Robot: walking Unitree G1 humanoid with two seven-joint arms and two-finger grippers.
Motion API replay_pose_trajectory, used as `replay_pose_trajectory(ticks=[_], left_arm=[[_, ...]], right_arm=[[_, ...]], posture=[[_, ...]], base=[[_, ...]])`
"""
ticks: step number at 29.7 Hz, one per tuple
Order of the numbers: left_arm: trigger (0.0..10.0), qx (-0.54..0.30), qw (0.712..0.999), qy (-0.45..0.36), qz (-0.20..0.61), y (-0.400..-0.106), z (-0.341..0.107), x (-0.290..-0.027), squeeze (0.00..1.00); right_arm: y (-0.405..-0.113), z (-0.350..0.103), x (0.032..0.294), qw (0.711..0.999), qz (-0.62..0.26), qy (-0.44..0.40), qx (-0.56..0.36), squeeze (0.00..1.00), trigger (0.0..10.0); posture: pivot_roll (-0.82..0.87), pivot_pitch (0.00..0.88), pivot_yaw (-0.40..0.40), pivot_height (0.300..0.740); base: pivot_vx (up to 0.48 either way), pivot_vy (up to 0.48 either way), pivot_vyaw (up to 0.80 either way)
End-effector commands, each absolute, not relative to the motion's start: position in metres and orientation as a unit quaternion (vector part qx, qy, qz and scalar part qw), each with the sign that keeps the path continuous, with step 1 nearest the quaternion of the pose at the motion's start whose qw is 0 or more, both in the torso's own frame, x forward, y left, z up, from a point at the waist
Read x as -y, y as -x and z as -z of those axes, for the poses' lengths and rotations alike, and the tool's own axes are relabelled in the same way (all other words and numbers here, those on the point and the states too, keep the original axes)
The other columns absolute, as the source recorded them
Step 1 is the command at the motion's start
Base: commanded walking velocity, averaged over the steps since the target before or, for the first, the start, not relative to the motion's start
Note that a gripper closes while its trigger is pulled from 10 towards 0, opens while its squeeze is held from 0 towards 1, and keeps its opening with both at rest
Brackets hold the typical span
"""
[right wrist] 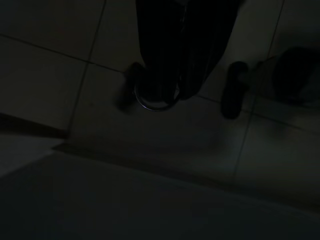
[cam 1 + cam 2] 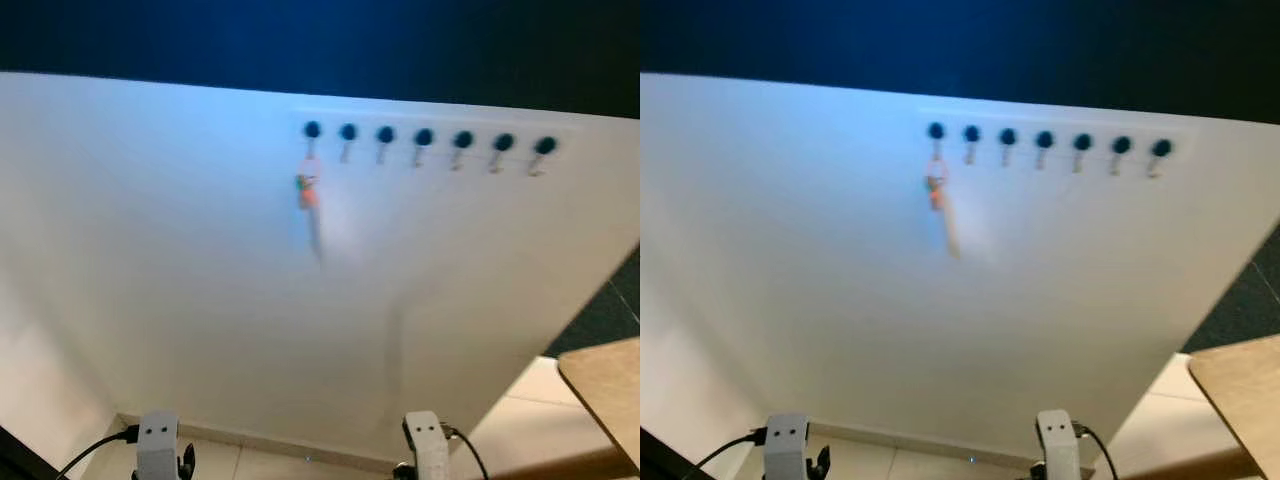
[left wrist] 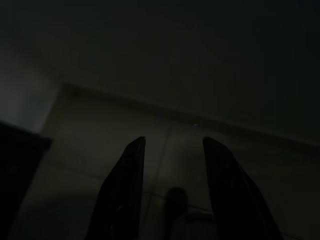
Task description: Hang keys on a hook
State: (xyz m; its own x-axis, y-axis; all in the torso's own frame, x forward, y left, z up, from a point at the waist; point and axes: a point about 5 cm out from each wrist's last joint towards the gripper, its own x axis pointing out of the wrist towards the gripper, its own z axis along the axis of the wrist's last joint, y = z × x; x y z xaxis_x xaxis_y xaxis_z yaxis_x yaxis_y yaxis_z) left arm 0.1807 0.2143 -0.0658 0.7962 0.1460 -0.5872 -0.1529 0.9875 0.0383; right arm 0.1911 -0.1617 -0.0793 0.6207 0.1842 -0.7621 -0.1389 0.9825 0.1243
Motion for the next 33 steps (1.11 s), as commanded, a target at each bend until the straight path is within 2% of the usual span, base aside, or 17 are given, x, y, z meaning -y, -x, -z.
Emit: replay_pose_trajectory(ticks=[1,4,6,7,9,13,15,16,17,18,20,23,24,26,28,33], left_arm=[[10.0,-0.313,0.947,-0.003,-0.079,-0.179,0.066,-0.217,0.00],[10.0,-0.310,0.948,-0.012,-0.067,-0.179,0.066,-0.215,0.00],[10.0,-0.295,0.955,-0.038,-0.026,-0.180,0.063,-0.211,0.00],[10.0,-0.295,0.955,-0.038,-0.026,-0.180,0.063,-0.211,0.00],[10.0,-0.260,0.963,-0.058,0.038,-0.184,0.055,-0.205,0.00],[10.0,-0.187,0.975,-0.056,0.111,-0.191,0.034,-0.201,0.00],[10.0,-0.174,0.976,-0.057,0.122,-0.191,0.030,-0.201,0.00],[10.0,-0.130,0.974,-0.060,0.175,-0.194,0.014,-0.195,0.00],[10.0,-0.130,0.974,-0.060,0.175,-0.194,0.014,-0.195,0.00],[10.0,-0.107,0.971,-0.062,0.202,-0.196,0.004,-0.191,0.00],[10.0,-0.107,0.971,-0.062,0.202,-0.196,0.004,-0.191,0.00],[10.0,-0.078,0.967,-0.062,0.237,-0.199,-0.012,-0.186,0.00],[10.0,-0.034,0.950,-0.053,0.305,-0.201,-0.043,-0.172,0.00],[10.0,-0.014,0.928,-0.046,0.369,-0.196,-0.066,-0.159,0.00],[10.0,-0.014,0.926,-0.045,0.374,-0.196,-0.067,-0.158,0.00],[10.0,-0.005,0.898,-0.041,0.439,-0.187,-0.087,-0.144,0.00]], right_arm=[[-0.195,0.077,0.157,0.906,-0.093,-0.030,-0.412,0.00,10.0],[-0.203,0.072,0.157,0.917,-0.095,-0.029,-0.387,0.00,10.0],[-0.217,0.059,0.160,0.941,-0.090,-0.007,-0.327,0.00,10.0],[-0.217,0.059,0.160,0.941,-0.090,-0.007,-0.327,0.00,10.0],[-0.237,0.036,0.168,0.972,-0.065,0.013,-0.227,0.00,10.0],[-0.263,-0.010,0.181,0.998,-0.023,0.025,-0.057,0.00,10.0],[-0.266,-0.018,0.183,0.999,-0.018,0.025,-0.031,0.00,10.0],[-0.276,-0.048,0.184,0.998,-0.012,0.028,0.052,0.00,10.0],[-0.276,-0.048,0.184,0.998,-0.012,0.028,0.052,0.00,10.0],[-0.280,-0.064,0.183,0.995,-0.012,0.029,0.093,0.00,10.0],[-0.280,-0.064,0.183,0.995,-0.012,0.029,0.093,0.00,10.0],[-0.286,-0.085,0.178,0.989,-0.018,0.028,0.141,0.00,10.0],[-0.289,-0.118,0.167,0.976,-0.033,0.026,0.212,0.00,10.0],[-0.288,-0.140,0.157,0.965,-0.044,0.021,0.257,0.00,10.0],[-0.288,-0.141,0.157,0.964,-0.045,0.020,0.260,0.00,10.0],[-0.282,-0.162,0.148,0.955,-0.045,0.020,0.294,0.00,10.0]], posture=[[0.10,0.025,-0.032,0.740],[0.10,0.026,-0.034,0.740],[0.10,0.030,-0.036,0.740],[0.10,0.030,-0.036,0.740],[0.10,0.036,-0.033,0.740],[0.09,0.043,-0.030,0.740],[0.09,0.043,-0.030,0.740],[0.08,0.050,-0.028,0.740],[0.08,0.050,-0.028,0.740],[0.08,0.055,-0.027,0.740],[0.08,0.055,-0.027,0.740],[0.08,0.061,-0.028,0.740],[0.08,0.068,-0.034,0.740],[0.08,0.074,-0.039,0.740],[0.08,0.074,-0.039,0.740],[0.08,0.087,-0.041,0.740]], base=[[0.000,0.000,0.00],[0.000,0.000,0.00],[0.000,0.000,0.00],[0.000,0.000,0.00],[0.000,0.000,0.00],[0.000,0.000,0.00],[0.000,0.000,0.00],[0.000,0.000,0.00],[0.000,0.000,0.00],[0.000,0.000,0.00],[0.000,0.000,0.00],[0.000,0.000,0.00],[0.000,0.000,0.00],[0.000,0.000,0.00],[0.000,0.000,0.00],[0.000,0.000,0.00]])
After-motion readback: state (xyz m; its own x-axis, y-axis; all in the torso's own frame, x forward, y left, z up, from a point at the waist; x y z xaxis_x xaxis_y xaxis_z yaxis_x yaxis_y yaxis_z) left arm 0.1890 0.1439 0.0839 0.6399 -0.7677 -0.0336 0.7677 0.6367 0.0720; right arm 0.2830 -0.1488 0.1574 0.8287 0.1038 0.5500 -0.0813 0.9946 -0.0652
